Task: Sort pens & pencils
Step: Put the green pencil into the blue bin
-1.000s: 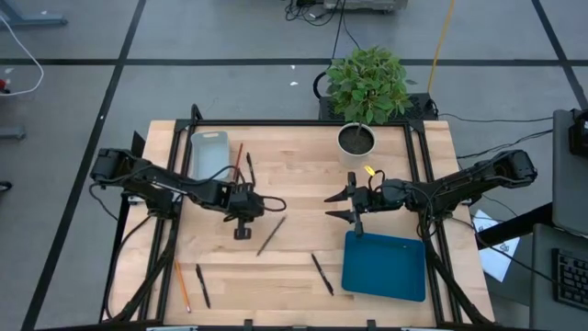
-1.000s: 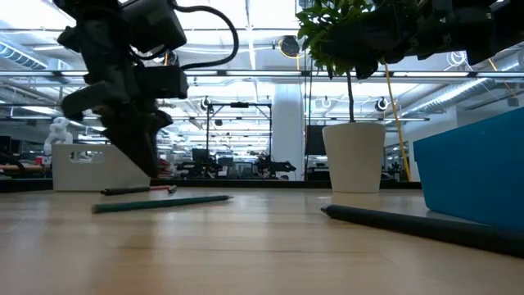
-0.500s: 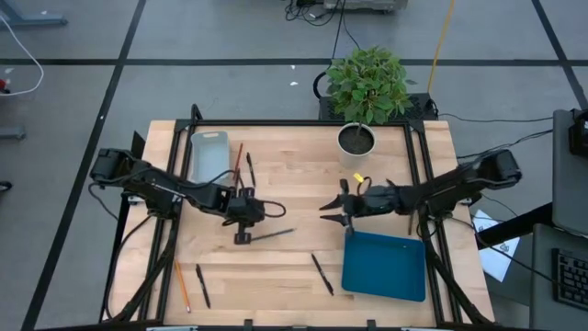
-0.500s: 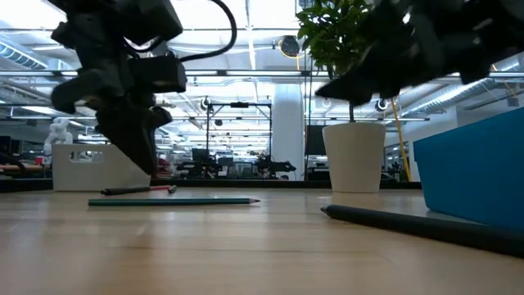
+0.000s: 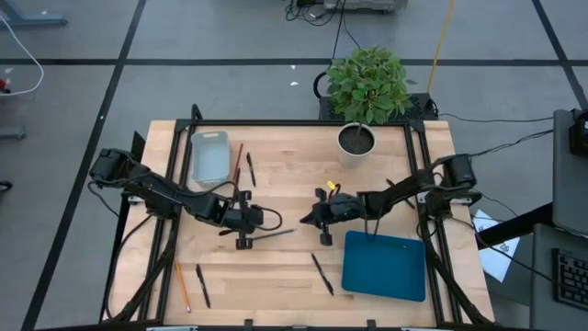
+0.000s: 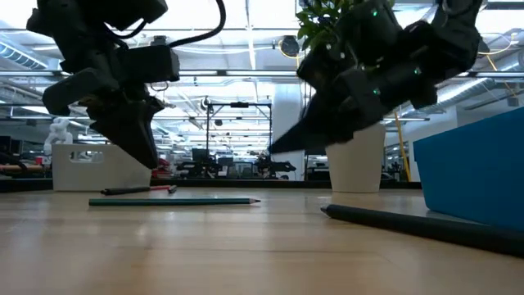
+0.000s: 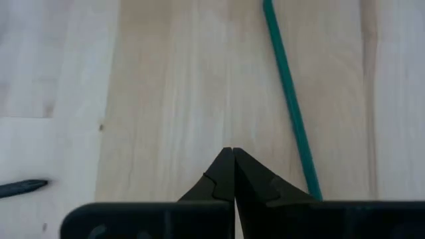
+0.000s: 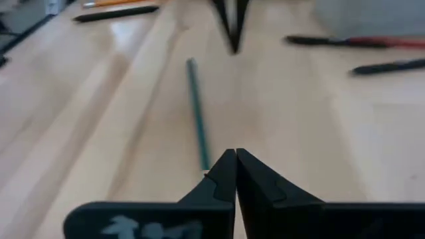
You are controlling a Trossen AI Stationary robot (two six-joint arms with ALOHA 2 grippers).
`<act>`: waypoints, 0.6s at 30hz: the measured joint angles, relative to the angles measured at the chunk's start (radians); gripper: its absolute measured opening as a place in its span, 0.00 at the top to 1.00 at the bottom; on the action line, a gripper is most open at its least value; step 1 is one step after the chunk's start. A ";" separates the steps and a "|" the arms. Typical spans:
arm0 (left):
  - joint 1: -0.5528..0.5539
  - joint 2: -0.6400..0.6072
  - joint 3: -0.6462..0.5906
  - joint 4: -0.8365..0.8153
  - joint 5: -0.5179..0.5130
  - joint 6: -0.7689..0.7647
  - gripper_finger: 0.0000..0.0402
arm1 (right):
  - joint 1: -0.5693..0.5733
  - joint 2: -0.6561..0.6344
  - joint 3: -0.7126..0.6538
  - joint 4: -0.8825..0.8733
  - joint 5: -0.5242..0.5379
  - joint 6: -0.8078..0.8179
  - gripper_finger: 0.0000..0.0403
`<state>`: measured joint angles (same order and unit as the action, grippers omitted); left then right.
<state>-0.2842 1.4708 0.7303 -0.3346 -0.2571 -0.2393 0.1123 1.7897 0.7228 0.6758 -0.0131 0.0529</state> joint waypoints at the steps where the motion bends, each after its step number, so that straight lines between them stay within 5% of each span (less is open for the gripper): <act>1: -0.007 0.000 0.000 0.004 -0.012 -0.005 0.99 | 0.000 0.021 0.002 0.017 -0.018 0.012 1.00; 18: -0.031 -0.001 0.000 0.078 -0.006 -0.003 0.96 | 0.003 0.202 0.078 0.133 -0.082 0.093 1.00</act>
<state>-0.3153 1.4700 0.7303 -0.2561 -0.2630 -0.2428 0.1154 1.9917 0.8006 0.8090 -0.0951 0.1455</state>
